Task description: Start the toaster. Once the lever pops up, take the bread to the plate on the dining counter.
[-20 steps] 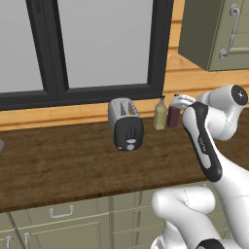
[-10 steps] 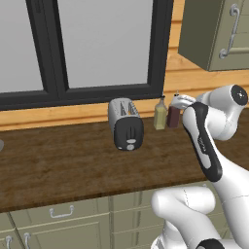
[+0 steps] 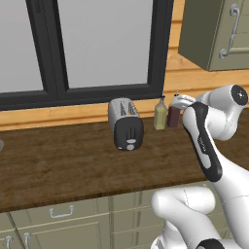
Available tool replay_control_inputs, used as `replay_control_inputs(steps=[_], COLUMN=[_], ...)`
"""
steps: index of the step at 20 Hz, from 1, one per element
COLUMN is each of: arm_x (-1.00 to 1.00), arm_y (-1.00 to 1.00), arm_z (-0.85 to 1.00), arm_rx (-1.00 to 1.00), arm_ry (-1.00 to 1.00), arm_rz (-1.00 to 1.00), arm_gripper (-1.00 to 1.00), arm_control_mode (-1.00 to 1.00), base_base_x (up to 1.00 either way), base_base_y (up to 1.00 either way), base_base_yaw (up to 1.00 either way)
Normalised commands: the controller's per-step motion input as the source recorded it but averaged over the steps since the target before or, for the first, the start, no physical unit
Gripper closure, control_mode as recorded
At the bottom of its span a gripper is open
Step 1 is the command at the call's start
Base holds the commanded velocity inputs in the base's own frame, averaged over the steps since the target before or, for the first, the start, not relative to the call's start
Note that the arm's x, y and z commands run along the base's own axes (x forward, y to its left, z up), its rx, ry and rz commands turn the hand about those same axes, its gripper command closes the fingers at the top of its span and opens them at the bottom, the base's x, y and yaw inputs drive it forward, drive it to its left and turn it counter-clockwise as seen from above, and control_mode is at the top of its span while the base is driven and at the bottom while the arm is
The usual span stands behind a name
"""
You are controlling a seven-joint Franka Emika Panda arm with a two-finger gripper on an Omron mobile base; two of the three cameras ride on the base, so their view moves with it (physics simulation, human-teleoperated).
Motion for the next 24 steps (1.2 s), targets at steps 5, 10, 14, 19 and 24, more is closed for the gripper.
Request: replay_control_inputs(steps=[5, 10, 14, 19, 24], arm_x=[0.0, 0.0, 0.0, 0.0, 0.0], arm_y=[0.0, 0.0, 0.0, 0.0, 0.0], arm_z=[0.0, 0.0, 0.0, 0.0, 0.0], arm_rx=[0.0, 0.0, 0.0, 0.0, 0.0], arm_ry=[0.0, 0.0, 0.0, 0.0, 0.0], arm_rz=[0.0, 0.0, 0.0, 0.0, 0.0], arm_gripper=[-1.0, -1.0, -1.0, -1.0, -1.0], arm_control_mode=[-1.0, -1.0, -1.0, -1.0, -1.0], base_base_x=[0.0, 0.0, 0.0, 0.0, 0.0], base_base_y=[0.0, 0.0, 0.0, 0.0, 0.0], base_base_yaw=[0.0, 0.0, 0.0, 0.0, 0.0])
